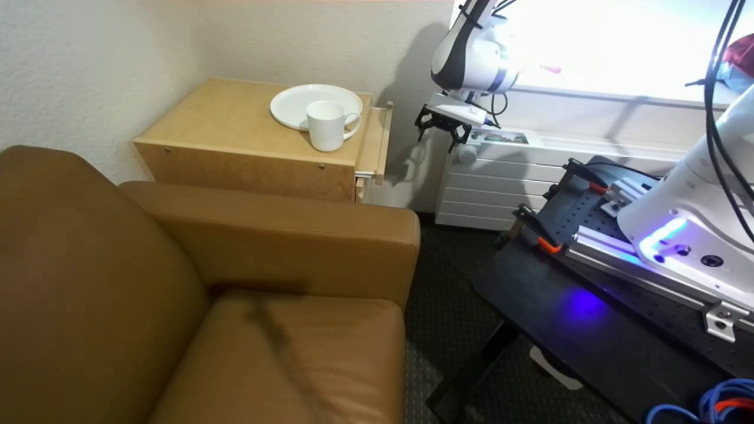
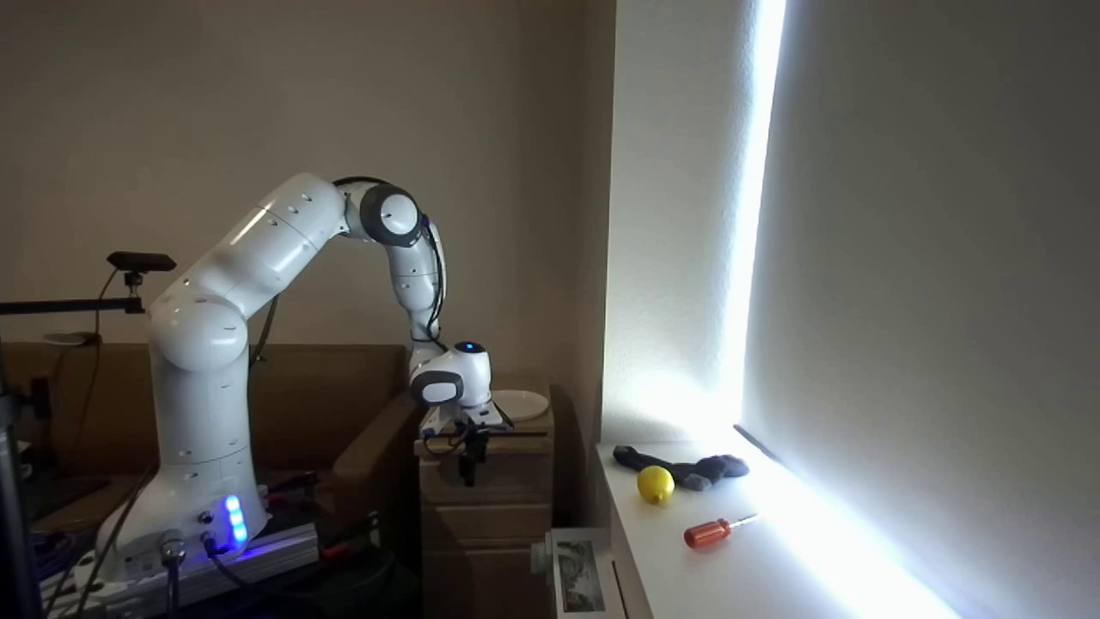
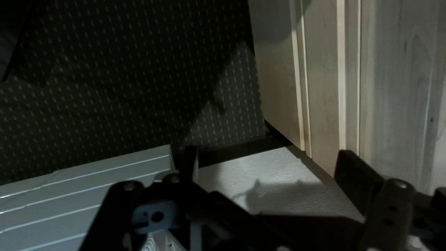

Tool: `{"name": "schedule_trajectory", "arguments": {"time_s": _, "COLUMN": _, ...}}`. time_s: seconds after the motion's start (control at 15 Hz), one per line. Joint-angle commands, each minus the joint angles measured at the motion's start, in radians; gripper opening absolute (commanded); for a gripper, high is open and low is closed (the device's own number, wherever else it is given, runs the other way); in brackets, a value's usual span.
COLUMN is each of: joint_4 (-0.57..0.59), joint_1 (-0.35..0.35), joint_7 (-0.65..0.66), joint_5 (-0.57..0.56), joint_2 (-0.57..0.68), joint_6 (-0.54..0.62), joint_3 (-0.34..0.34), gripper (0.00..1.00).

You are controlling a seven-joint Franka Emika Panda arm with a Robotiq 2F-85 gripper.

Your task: Close the open drawer

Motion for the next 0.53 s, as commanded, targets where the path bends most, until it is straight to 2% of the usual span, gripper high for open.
{"name": "schedule_trajectory", "arguments": {"time_s": 0.0, "joint_4": 0.042, "joint_1": 0.023, "joint_7": 0.004, "joint_5": 0.010, "joint_2": 0.054, "joint_6": 0.026, "joint_3": 0.012, "gripper": 1.00}}
{"name": "schedule_trajectory", "arguments": {"time_s": 0.27, "joint_4": 0.124, "joint_1": 0.025, "joint_7": 0.031, "joint_5": 0.025, "joint_2": 0.134, "joint_6": 0.061, "joint_3": 0.061, "gripper": 1.00}}
{"name": "schedule_trajectory", "arguments": {"time_s": 0.33, "joint_4": 0.148, "joint_1": 0.038, "joint_7": 0.049, "joint_5": 0.029, "joint_2": 0.154, "joint_6": 0.056, "joint_3": 0.055, "gripper": 1.00}}
{"name": "schedule_trajectory", "arguments": {"time_s": 0.47, "joint_4": 0.195, "joint_1": -0.001, "joint_7": 0.060, "joint_5": 0.037, "joint_2": 0.193, "joint_6": 0.036, "joint_3": 0.092, "gripper": 1.00}}
